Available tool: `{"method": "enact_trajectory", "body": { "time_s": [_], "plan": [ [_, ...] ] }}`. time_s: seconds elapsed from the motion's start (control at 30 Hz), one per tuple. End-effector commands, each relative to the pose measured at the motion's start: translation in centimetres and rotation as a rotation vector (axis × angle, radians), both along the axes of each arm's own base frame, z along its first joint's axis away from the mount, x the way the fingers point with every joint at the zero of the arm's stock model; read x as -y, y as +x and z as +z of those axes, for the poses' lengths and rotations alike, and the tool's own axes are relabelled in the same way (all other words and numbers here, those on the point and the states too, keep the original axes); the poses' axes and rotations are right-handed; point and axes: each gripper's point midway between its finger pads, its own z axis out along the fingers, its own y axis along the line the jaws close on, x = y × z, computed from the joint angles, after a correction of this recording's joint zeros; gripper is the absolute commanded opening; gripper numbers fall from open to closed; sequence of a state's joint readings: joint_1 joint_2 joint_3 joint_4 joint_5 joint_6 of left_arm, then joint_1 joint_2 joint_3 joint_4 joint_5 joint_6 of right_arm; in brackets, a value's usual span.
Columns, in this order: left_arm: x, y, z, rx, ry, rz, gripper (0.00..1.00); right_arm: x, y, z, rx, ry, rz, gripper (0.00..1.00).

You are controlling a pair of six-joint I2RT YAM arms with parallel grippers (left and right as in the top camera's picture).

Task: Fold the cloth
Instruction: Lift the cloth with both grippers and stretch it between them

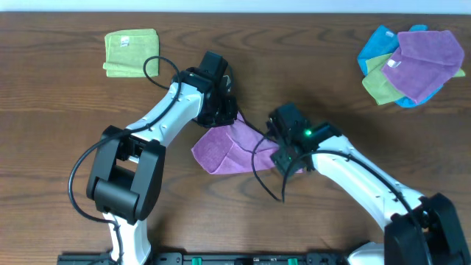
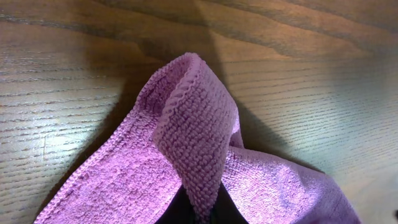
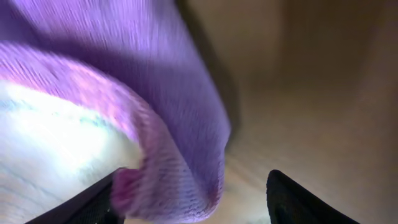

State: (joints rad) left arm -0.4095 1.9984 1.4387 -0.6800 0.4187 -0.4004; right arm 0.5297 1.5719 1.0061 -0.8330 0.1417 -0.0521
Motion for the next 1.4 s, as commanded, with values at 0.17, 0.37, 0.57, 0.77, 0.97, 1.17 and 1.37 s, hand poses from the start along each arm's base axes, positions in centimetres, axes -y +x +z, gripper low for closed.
{"method": "enact_trajectory", "body": {
  "time_s": [0.17, 0.37, 0.57, 0.77, 0.97, 1.17, 1.37],
  "plan": [
    [0.2, 0.3, 0.9, 0.02, -0.007, 0.004, 0.06, 1.1, 2.4, 2.0, 0.123, -0.089, -0.026, 0.7],
    [0.2, 0.3, 0.9, 0.02, -0.007, 0.004, 0.06, 1.1, 2.4, 2.0, 0.126, -0.093, -0.028, 0.47],
    [0.2, 0.3, 0.9, 0.019, -0.007, 0.004, 0.06, 1.4, 2.7, 2.2, 0.14, -0.107, -0.034, 0.28],
    [0.2, 0.3, 0.9, 0.02, -0.007, 0.004, 0.06, 1.6, 2.8, 2.2, 0.147, -0.116, -0.046, 0.15],
    [0.2, 0.3, 0.9, 0.02, -0.007, 0.004, 0.06, 3.4, 4.0, 3.1, 0.231, -0.205, -0.111, 0.02],
    [0.7, 0.8, 1.6, 0.035, -0.034, 0.001, 0.06, 3.0, 5.0, 4.2, 0.279, -0.179, -0.16, 0.01],
    [1.6, 6.2, 8.2, 0.224, -0.091, 0.027, 0.06, 2.7, 9.9, 11.6, 0.5, -0.188, -0.174, 0.01]
  ]
}}
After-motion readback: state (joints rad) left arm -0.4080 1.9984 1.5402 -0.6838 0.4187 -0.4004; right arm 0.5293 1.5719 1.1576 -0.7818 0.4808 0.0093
